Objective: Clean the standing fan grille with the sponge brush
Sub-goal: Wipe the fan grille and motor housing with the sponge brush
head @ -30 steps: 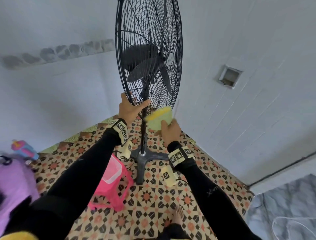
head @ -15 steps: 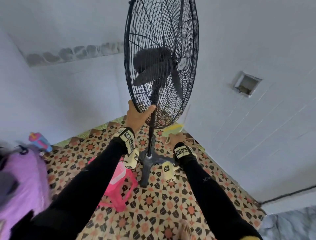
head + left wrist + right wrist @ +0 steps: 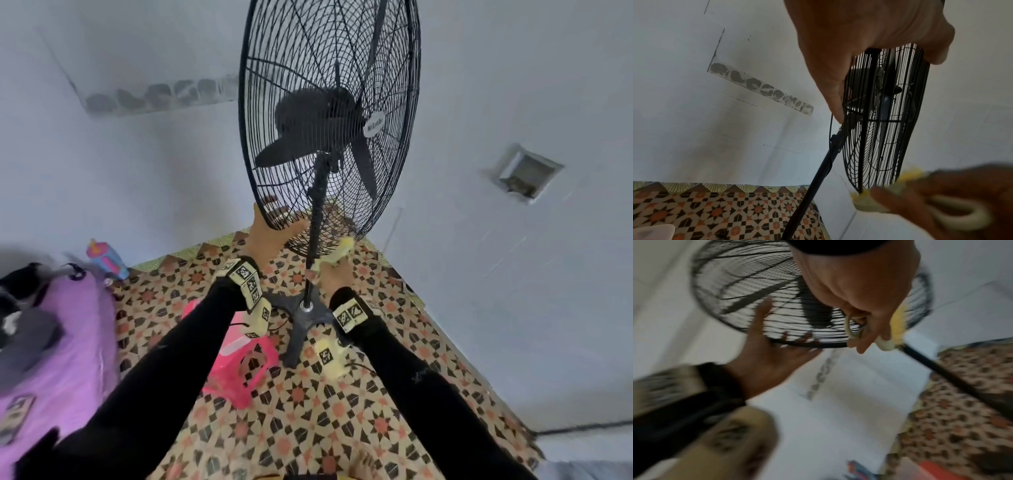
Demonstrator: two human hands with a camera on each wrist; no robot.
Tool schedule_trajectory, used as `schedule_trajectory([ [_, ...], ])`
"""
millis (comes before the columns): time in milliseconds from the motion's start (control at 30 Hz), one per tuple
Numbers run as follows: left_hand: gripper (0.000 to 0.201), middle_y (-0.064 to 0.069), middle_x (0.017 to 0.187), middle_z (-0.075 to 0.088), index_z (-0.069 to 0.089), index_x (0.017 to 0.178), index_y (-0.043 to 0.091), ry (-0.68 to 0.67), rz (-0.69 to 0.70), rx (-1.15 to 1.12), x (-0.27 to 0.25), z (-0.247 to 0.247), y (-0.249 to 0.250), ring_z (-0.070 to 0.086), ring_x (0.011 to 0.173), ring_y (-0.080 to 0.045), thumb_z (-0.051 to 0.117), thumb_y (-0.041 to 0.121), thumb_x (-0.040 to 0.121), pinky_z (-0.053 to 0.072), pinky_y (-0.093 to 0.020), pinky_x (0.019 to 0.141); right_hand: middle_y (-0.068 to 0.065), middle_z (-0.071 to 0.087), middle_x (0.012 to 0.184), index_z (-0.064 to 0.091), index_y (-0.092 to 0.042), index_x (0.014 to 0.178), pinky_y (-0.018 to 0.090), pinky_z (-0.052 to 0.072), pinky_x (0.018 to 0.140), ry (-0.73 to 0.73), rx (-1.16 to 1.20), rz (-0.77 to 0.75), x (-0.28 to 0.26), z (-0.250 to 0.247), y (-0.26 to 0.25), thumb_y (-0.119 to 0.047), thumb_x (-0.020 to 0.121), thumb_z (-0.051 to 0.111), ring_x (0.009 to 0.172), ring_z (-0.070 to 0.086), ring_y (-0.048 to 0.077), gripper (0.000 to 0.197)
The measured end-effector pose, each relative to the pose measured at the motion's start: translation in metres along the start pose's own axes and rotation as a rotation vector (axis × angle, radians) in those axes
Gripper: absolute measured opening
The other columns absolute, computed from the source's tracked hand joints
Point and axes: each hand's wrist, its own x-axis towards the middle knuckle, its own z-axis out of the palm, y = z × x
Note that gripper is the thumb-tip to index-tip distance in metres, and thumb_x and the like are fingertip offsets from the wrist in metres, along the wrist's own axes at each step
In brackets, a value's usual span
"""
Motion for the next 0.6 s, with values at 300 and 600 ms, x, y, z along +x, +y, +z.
schedule_trajectory([
  [300,0.094,0.006,0.141,0.06,0.043,0.147,0.028,0.011,0.021,-0.024,0.005,-0.005,-0.009,0.058,0.13,-0.009,0.084,0.069,0.073,0.042,-0.048,0.117,0.012,0.07,0.104,0.059,-0.006,0.117,0.046,0.061,0.079,-0.053,0.0,-0.015,0.041,-0.014,0.029,-0.031,0.092,0.056,0.083,0.067,0.026,0.035],
  [600,0.102,0.001,0.145,0.056,0.038,0.15,0.027,0.041,0.012,-0.023,0.004,-0.003,-0.007,0.055,0.132,-0.016,0.08,0.075,0.07,0.041,-0.048,0.118,0.005,0.071,0.083,0.061,-0.009,0.1,0.022,0.046,0.044,-0.273,-0.001,-0.252,-0.013,-0.036,-0.005,-0.01,0.095,0.055,0.066,0.072,0.035,0.008],
])
